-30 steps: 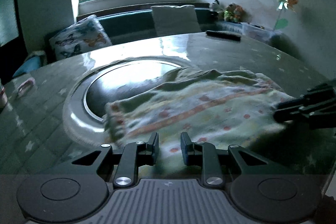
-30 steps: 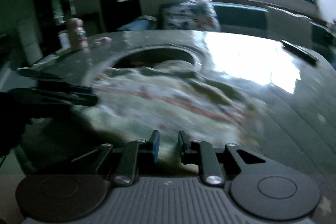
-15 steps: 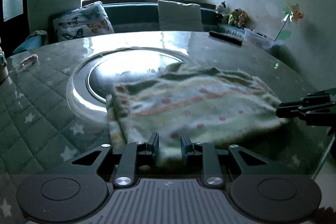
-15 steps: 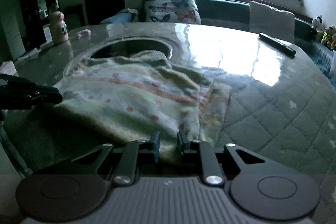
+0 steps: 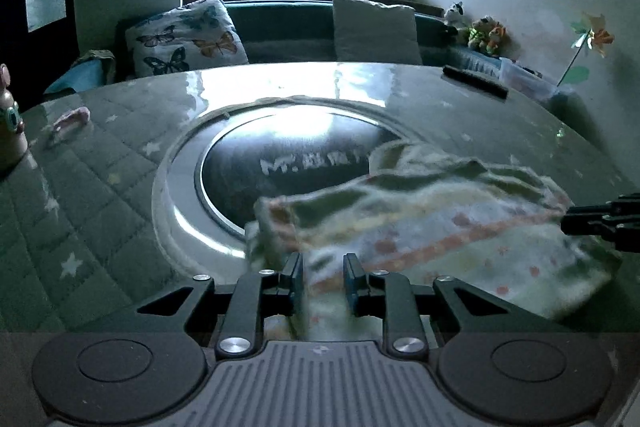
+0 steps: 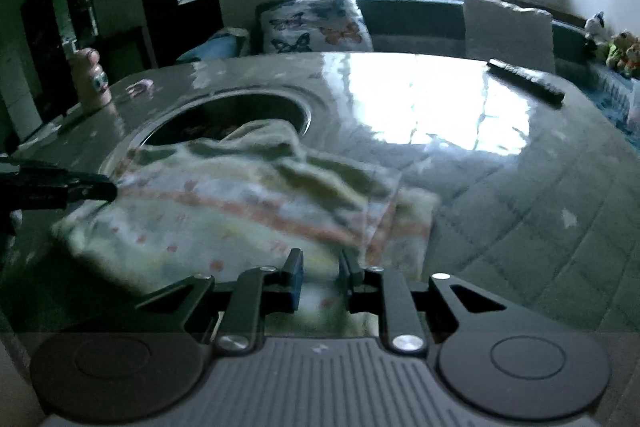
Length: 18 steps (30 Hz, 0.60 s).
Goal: Fold clothes
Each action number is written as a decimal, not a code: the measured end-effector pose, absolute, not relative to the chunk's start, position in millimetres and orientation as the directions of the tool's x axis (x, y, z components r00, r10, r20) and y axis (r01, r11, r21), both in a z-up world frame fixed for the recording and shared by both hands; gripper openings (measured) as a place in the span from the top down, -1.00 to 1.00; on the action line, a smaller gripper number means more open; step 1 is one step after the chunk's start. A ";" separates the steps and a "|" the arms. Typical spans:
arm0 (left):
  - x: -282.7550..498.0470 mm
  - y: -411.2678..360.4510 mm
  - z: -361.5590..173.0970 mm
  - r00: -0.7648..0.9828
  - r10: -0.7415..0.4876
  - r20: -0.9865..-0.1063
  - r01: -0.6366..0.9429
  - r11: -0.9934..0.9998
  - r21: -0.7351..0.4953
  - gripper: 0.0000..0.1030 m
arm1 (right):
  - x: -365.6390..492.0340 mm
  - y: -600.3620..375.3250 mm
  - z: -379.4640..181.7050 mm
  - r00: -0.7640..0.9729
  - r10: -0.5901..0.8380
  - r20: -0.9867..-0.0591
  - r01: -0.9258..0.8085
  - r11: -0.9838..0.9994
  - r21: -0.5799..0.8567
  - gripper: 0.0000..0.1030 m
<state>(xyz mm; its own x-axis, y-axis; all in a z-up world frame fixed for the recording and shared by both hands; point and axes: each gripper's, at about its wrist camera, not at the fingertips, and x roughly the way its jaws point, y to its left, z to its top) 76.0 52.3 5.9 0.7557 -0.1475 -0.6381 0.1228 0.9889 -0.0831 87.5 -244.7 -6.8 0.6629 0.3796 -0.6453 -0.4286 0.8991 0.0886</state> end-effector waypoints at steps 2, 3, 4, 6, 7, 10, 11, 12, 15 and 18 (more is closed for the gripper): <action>83.1 53.3 6.3 0.754 -0.140 -0.642 0.115 0.990 -0.080 0.52 | 97.1 -242.8 -4.9 0.670 0.381 -0.637 -0.425 0.901 0.092 0.63; 86.6 53.8 6.5 0.753 -0.136 -0.643 0.111 0.991 -0.079 0.52 | 103.9 -240.5 -4.6 0.671 0.384 -0.634 -0.423 0.901 0.097 0.63; 90.2 54.3 6.8 0.753 -0.132 -0.645 0.107 0.991 -0.078 0.52 | 111.2 -238.0 -4.6 0.673 0.386 -0.631 -0.421 0.901 0.102 0.63; 97.3 55.3 7.2 0.751 -0.124 -0.649 0.099 0.992 -0.075 0.52 | 125.3 -231.7 -5.3 0.677 0.387 -0.626 -0.417 0.902 0.107 0.63; 100.8 55.8 7.5 0.750 -0.120 -0.650 0.095 0.993 -0.073 0.52 | 132.1 -228.6 -6.2 0.678 0.387 -0.625 -0.418 0.902 0.106 0.63; 115.2 59.3 1.9 0.747 -0.094 -0.658 0.079 0.996 -0.052 0.52 | 145.0 -228.7 -10.6 0.681 0.378 -0.628 -0.401 0.909 0.113 0.64; 117.1 59.9 0.4 0.746 -0.083 -0.661 0.070 0.996 -0.046 0.52 | 148.9 -229.3 -12.2 0.681 0.374 -0.629 -0.394 0.912 0.116 0.65; 119.5 61.7 -1.5 0.743 -0.074 -0.665 0.062 0.997 -0.042 0.52 | 152.7 -230.0 -13.7 0.682 0.371 -0.631 -0.387 0.914 0.119 0.71; 123.5 67.1 -5.3 0.741 -0.063 -0.669 0.046 0.998 -0.043 0.51 | 164.2 -231.9 -18.4 0.683 0.360 -0.635 -0.367 0.921 0.128 0.75; 123.1 67.5 -4.7 0.742 -0.060 -0.668 0.043 0.998 -0.042 0.51 | 162.1 -230.1 -15.9 0.700 0.337 -0.629 -0.352 0.930 0.106 0.72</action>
